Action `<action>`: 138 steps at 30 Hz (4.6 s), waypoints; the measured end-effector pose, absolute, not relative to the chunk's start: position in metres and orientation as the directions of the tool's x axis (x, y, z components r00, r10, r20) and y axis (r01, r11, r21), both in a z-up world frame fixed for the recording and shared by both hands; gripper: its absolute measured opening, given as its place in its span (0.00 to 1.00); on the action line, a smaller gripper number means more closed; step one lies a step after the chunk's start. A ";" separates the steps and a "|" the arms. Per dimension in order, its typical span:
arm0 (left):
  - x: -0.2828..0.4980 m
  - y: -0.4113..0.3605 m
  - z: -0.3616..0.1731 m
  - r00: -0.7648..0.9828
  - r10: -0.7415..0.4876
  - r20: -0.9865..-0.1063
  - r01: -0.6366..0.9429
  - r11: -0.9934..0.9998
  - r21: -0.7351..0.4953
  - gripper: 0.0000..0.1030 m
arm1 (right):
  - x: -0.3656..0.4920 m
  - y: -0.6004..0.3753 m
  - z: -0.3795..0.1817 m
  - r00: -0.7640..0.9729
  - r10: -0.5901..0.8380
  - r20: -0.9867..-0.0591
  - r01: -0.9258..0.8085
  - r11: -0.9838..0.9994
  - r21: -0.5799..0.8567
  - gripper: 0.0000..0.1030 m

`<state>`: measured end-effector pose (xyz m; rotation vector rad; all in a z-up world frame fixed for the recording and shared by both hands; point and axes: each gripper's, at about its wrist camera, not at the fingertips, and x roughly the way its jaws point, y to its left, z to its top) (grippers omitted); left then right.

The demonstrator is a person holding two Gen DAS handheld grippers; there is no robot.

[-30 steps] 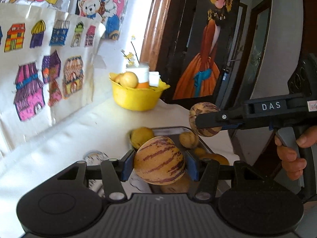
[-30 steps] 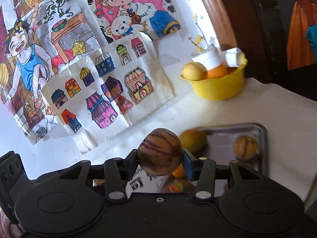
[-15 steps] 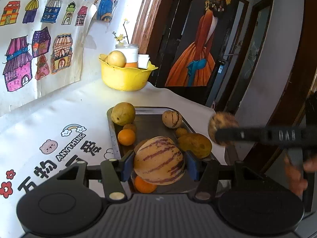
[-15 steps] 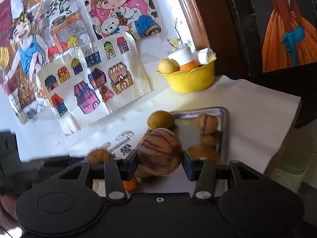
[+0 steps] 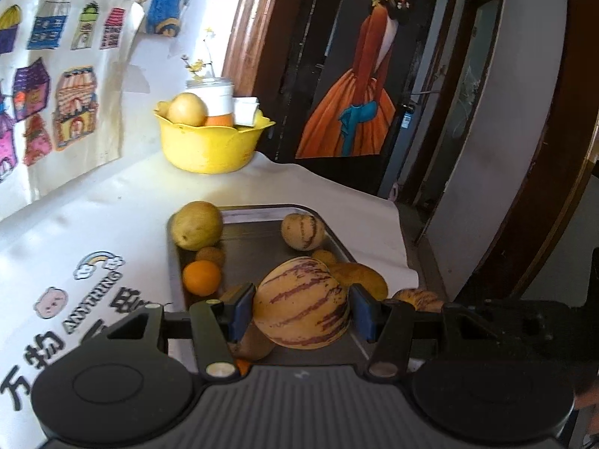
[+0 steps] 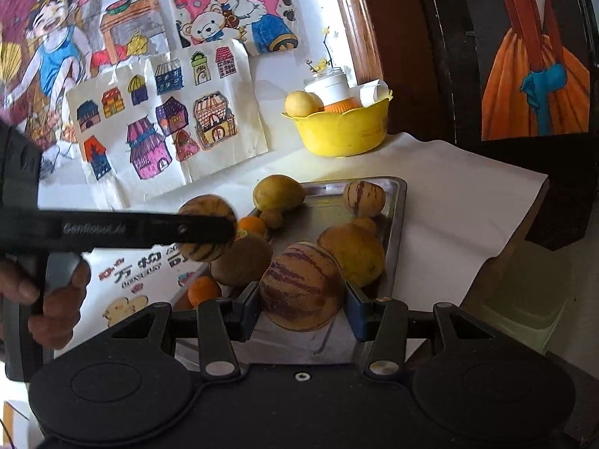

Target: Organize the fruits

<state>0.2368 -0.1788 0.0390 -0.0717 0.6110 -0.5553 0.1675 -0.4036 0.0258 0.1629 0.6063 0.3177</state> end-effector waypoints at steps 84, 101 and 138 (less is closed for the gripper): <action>0.210 -0.178 -0.019 0.690 -0.439 -0.576 0.154 0.866 -0.476 0.59 | 0.138 -0.393 -0.014 0.876 0.150 -0.458 -0.126 0.989 0.084 0.51; 0.187 -0.170 -0.005 0.721 -0.440 -0.535 0.169 0.861 -0.480 0.75 | 0.125 -0.383 -0.008 0.907 0.108 -0.408 -0.097 0.994 0.048 0.73; 0.146 -0.141 0.019 0.907 -0.143 -0.396 0.088 0.984 -0.153 1.00 | 0.078 -0.344 0.018 0.967 -0.037 -0.251 0.042 0.999 0.014 0.99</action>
